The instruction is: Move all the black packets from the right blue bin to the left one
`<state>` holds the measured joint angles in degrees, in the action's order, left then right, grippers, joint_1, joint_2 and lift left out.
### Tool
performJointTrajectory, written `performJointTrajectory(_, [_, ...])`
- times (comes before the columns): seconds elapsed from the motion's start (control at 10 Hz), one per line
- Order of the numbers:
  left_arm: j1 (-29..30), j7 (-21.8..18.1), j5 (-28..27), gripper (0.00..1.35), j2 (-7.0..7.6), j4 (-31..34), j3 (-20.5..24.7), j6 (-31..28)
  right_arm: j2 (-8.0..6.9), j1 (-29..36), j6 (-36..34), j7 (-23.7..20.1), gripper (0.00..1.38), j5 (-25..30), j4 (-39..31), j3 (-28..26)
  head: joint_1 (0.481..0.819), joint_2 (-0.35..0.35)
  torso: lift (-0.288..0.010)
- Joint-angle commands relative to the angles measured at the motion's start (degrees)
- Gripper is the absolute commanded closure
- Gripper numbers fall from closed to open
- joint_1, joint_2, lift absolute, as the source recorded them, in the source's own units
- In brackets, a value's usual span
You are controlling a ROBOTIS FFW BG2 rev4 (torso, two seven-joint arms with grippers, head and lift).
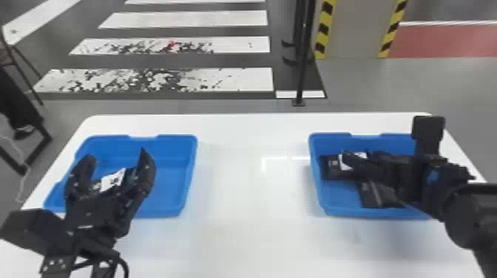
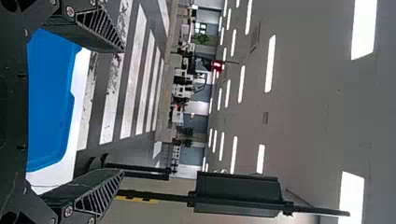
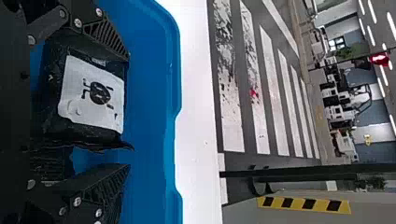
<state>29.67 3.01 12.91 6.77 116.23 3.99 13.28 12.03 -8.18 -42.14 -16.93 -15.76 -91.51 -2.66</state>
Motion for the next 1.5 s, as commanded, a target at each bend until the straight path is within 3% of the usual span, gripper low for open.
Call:
performJointTrajectory(0.0, [0.0,0.0,0.0,0.14,0.0,0.0,0.0,-0.1,0.1,-2.0,0.1,-1.1,0.42,-0.9,3.4,1.3,0.695,0.052,-0.168])
performJointTrajectory(0.1, [0.0,-0.1,0.0,0.14,0.0,-0.1,0.2,0.2,0.45,-3.2,-0.6,-2.1,0.94,-1.6,4.5,3.3,0.695,0.06,-0.168])
performJointTrajectory(0.2, [0.0,-0.1,0.0,0.14,-0.09,-0.3,0.2,0.6,0.36,-3.4,-2.9,-2.0,1.14,-2.9,4.1,3.5,0.695,0.076,-0.168])
performJointTrajectory(0.6, [0.0,-0.1,0.0,0.14,-0.09,-1.1,0.5,1.9,0.36,-0.1,-2.9,-1.3,1.2,-3.4,0.3,2.3,0.695,0.101,-0.168])
performJointTrajectory(1.0, [0.0,-0.1,3.0,0.14,0.09,-1.4,-0.8,3.2,0.1,8.5,-1.0,0.3,1.2,-3.8,-14.2,-4.9,0.695,0.072,-0.168])
performJointTrajectory(1.2, [0.0,-0.1,7.0,0.14,0.44,-1.4,-2.2,4.9,0.18,10.7,-0.9,0.2,1.2,-7.0,-21.8,-6.8,0.695,0.045,-0.168])
performJointTrajectory(1.4, [-0.3,-0.1,12.1,0.14,1.32,-1.4,-5.9,6.3,0.18,10.8,2.3,-2.1,1.2,-15.8,-23.6,-5.5,0.695,0.049,-0.168])
